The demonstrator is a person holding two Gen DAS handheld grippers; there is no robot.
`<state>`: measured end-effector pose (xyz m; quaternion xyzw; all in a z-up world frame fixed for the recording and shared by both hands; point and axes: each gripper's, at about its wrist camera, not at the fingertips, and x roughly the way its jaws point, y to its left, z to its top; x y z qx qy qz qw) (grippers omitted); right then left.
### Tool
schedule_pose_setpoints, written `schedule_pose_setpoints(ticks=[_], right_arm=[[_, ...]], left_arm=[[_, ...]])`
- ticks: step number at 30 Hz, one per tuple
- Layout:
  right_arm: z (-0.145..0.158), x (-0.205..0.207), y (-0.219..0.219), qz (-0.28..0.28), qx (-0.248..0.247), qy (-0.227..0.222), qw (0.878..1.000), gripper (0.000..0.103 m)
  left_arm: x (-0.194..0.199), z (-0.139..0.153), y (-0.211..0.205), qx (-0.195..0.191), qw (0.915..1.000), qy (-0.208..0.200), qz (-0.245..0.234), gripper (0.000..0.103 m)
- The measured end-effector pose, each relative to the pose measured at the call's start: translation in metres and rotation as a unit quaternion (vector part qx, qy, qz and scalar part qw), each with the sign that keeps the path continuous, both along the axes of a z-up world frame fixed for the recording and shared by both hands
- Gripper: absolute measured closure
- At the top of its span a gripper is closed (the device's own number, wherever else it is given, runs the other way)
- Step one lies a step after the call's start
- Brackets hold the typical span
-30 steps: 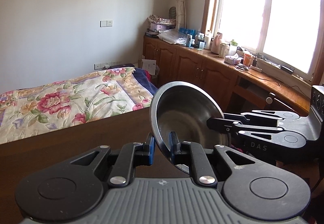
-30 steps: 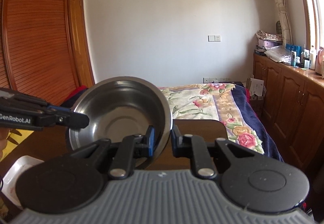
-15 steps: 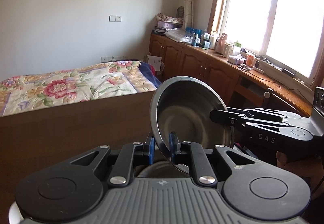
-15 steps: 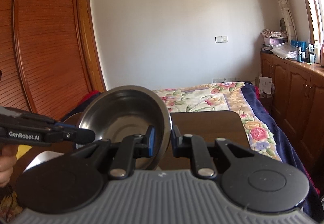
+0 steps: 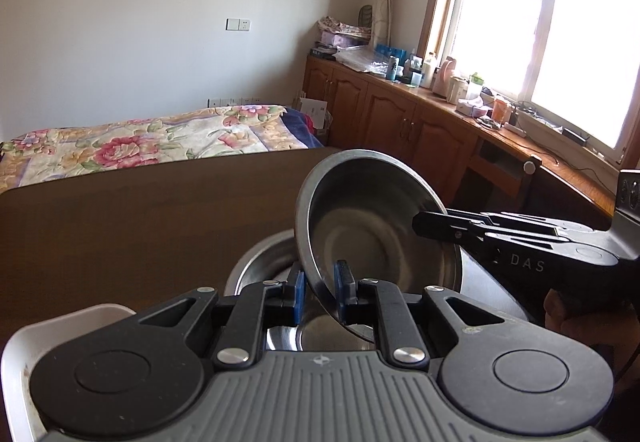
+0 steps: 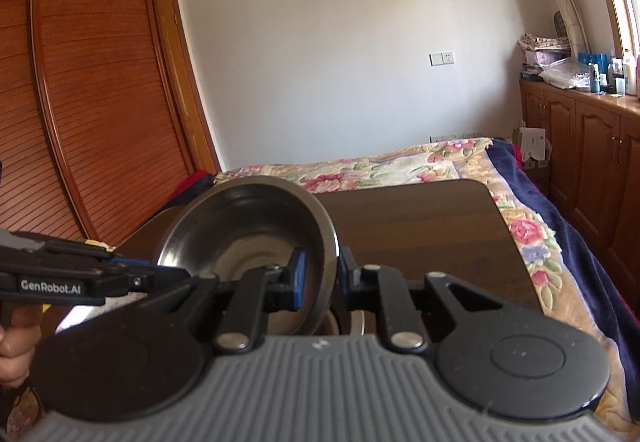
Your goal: Organize plates and bowls
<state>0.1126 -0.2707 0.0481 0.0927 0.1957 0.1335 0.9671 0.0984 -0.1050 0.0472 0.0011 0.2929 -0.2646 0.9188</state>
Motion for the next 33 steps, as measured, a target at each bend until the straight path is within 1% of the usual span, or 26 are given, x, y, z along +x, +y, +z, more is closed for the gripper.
schedule_pose_setpoints(ticks=[5, 10, 16, 25, 33], right_arm=[[-0.007, -0.002, 0.006, 0.003, -0.002, 0.008, 1.000, 0.084], [-0.014, -0.003, 0.010, 0.005, -0.004, 0.017, 1.000, 0.084], [-0.018, -0.002, 0.016, 0.004, -0.005, 0.019, 1.000, 0.084], [-0.023, -0.003, 0.023, 0.002, -0.021, 0.025, 0.999, 0.084], [-0.027, -0.003, 0.025, 0.005, -0.031, 0.031, 0.999, 0.083]], left_arm=[[-0.006, -0.012, 0.001, 0.012, 0.9999, -0.002, 0.003, 0.086], [-0.003, -0.021, 0.007, 0.002, 0.9999, 0.011, 0.008, 0.086], [0.000, -0.028, 0.008, 0.005, 0.9997, 0.019, 0.016, 0.086], [0.002, -0.035, 0.009, 0.007, 0.9994, 0.028, 0.020, 0.086], [0.003, -0.038, 0.009, 0.007, 0.9994, 0.027, 0.023, 0.086]])
